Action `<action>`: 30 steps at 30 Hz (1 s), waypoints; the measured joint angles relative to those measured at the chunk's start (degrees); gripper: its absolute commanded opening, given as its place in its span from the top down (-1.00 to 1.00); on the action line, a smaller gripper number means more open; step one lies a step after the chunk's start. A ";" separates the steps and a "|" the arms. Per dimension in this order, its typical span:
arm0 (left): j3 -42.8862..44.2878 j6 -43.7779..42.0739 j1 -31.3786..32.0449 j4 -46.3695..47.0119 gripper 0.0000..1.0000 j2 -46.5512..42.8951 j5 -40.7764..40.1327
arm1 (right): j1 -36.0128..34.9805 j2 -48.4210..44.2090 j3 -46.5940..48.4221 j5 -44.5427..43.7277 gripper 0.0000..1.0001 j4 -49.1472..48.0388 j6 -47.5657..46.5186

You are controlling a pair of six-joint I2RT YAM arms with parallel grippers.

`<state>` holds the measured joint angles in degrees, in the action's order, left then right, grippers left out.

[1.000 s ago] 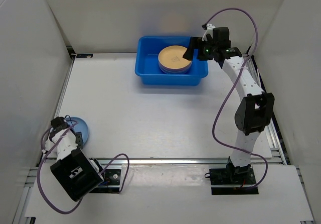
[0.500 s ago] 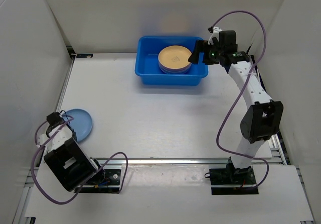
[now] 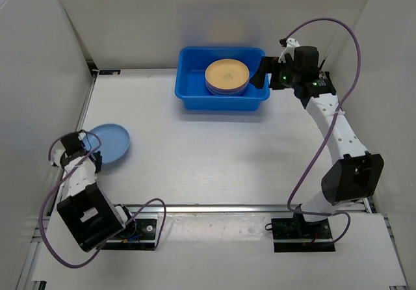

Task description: Place the plates into the plastic bin on the countertop

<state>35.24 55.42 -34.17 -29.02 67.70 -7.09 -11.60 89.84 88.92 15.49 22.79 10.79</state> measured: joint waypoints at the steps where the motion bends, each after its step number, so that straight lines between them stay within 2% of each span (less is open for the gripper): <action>1: 1.99 -1.66 1.60 -0.09 0.80 0.07 1.42 | 0.02 -0.85 -0.74 -0.09 -0.98 -0.61 0.31; 6: 19.32 -8.76 10.64 1.49 0.81 5.35 8.33 | 0.02 -3.23 -2.95 -0.52 -0.98 -2.45 1.07; 11: 41.16 -15.28 26.60 5.53 0.81 16.83 9.49 | 0.52 -5.18 -7.85 -1.44 -0.98 -3.72 2.64; 16: 67.63 -21.53 40.22 5.03 0.81 36.65 11.06 | 2.99 -7.76 -12.39 -3.10 -0.98 -3.74 4.33; 22: 101.48 -25.83 48.65 -1.18 0.81 64.24 14.27 | 7.80 -14.05 -17.88 -5.99 -0.98 -3.52 7.08; 24: 105.44 -25.49 49.90 -0.50 0.81 69.85 15.72 | 9.60 -16.02 -19.08 -6.47 -0.98 -3.32 8.20; 30: 104.30 -22.67 52.00 3.43 0.81 77.46 17.11 | 13.29 -18.16 -21.24 -7.89 -0.98 -2.16 9.84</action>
<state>139.55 32.75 17.82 -25.58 145.16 10.02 1.69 71.68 67.68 7.60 20.62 20.62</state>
